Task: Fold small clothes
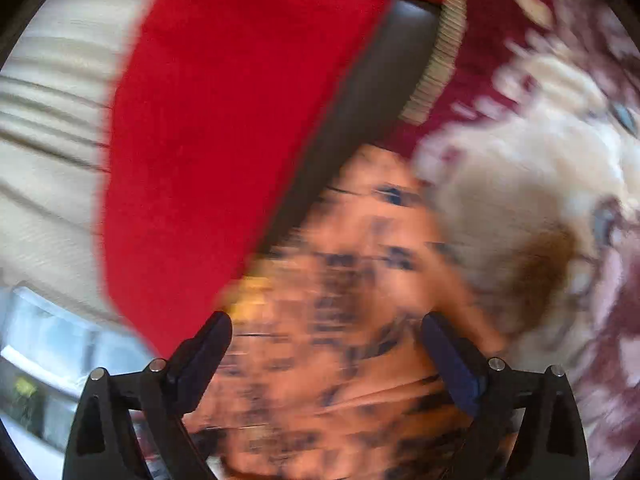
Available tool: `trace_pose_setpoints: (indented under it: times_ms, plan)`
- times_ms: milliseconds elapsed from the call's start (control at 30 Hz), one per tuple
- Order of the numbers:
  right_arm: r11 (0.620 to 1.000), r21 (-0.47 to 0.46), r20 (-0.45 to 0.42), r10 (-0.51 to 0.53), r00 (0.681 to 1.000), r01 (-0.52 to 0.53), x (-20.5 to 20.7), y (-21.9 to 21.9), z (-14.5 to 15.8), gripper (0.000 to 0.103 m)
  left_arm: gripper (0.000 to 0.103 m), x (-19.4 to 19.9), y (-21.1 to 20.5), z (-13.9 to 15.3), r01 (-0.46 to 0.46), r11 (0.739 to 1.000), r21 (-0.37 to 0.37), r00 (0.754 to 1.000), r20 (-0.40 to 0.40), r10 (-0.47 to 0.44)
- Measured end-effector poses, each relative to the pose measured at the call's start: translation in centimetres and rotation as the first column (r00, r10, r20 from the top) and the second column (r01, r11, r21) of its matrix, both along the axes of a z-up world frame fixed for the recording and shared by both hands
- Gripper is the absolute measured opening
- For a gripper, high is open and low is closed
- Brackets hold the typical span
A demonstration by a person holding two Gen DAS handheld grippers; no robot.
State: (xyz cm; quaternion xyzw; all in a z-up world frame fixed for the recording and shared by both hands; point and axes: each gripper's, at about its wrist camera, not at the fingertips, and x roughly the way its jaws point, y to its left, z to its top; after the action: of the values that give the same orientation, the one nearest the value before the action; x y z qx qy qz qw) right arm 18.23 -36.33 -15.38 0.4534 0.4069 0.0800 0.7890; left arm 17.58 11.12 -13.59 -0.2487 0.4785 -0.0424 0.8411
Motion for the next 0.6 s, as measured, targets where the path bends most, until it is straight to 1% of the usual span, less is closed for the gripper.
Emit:
trace_pose_setpoints:
  times_ms: [33, 67, 100, 133, 167, 200, 267, 333, 367, 400, 433, 500, 567, 600]
  plan:
    - [1.0, 0.021, 0.023, -0.014, 1.0, 0.013, -0.2, -0.2, 0.0, 0.096, 0.026, -0.4, 0.6, 0.7, -0.011, 1.0, -0.004, 1.0, 0.024, 0.011]
    - [1.0, 0.0, 0.055, -0.018, 0.998, 0.018, -0.8, 0.0, 1.0, 0.097, 0.036, -1.4, 1.8, 1.9, -0.021, 0.999, -0.028, 0.997, 0.078, 0.023]
    - [0.999, -0.035, 0.077, -0.013, 0.997, 0.016, -1.3, 0.3, 1.8, 0.097, 0.061, -2.5, 3.3, 3.0, -0.035, 0.998, -0.05, 0.991, 0.129, 0.041]
    - [0.996, -0.085, 0.116, 0.003, 0.993, 0.007, -2.2, 1.0, 2.9, 0.097, 0.079, -3.4, 4.7, 3.7, -0.059, 0.996, -0.061, 0.984, 0.167, 0.069]
    - [0.989, -0.145, 0.167, 0.031, 0.985, -0.006, -3.4, 2.0, 4.1, 0.097, 0.081, -5.0, 7.1, 4.6, -0.121, 0.99, -0.071, 0.966, 0.223, 0.134]
    - [0.982, -0.189, 0.198, 0.06, 0.978, -0.022, -4.5, 2.8, 4.6, 0.097, 0.082, -6.6, 10.0, 5.2, -0.202, 0.975, -0.089, 0.938, 0.27, 0.218]
    - [0.96, -0.271, 0.232, 0.133, 0.964, -0.067, -6.6, 5.1, 5.2, 0.097, 0.082, -8.6, 15.0, 5.2, -0.31, 0.94, -0.141, 0.897, 0.283, 0.339]
    - [0.942, -0.315, 0.231, 0.195, 0.953, -0.116, -8.5, 7.0, 4.2, 0.097, 0.082, -10.4, 20.5, 4.1, -0.432, 0.875, -0.216, 0.842, 0.249, 0.478]
    - [0.934, -0.33, 0.22, 0.217, 0.951, -0.137, -9.1, 7.9, 3.7, 0.097, 0.081, -11.4, 23.7, 3.2, -0.499, 0.822, -0.273, 0.802, 0.215, 0.558]
    - [0.927, -0.342, 0.203, 0.231, 0.952, -0.152, -9.8, 8.7, 3.0, 0.097, 0.08, -12.1, 25.8, 2.5, -0.538, 0.782, -0.314, 0.771, 0.192, 0.607]
    - [0.921, -0.353, 0.194, 0.243, 0.95, -0.164, -10.2, 9.4, 2.5, 0.097, 0.08, -13.0, 28.7, 1.5, -0.585, 0.726, -0.361, 0.728, 0.161, 0.667]
    - [0.904, -0.388, 0.179, 0.263, 0.948, -0.177, -10.6, 10.4, 1.5, 0.097, 0.08, -13.7, 32.2, 0.5, -0.626, 0.673, -0.395, 0.685, 0.136, 0.716]
    - [0.892, -0.415, 0.17, 0.272, 0.947, -0.182, -10.6, 11.0, 1.2, 0.097, 0.08, -13.9, 34.8, -0.5, -0.664, 0.63, -0.402, 0.649, 0.108, 0.753]
    - [0.89, -0.418, 0.172, 0.273, 0.946, -0.181, -10.8, 11.0, 1.2, 0.097, 0.08, -13.8, 35.6, -1.1, -0.672, 0.619, -0.407, 0.643, 0.094, 0.76]
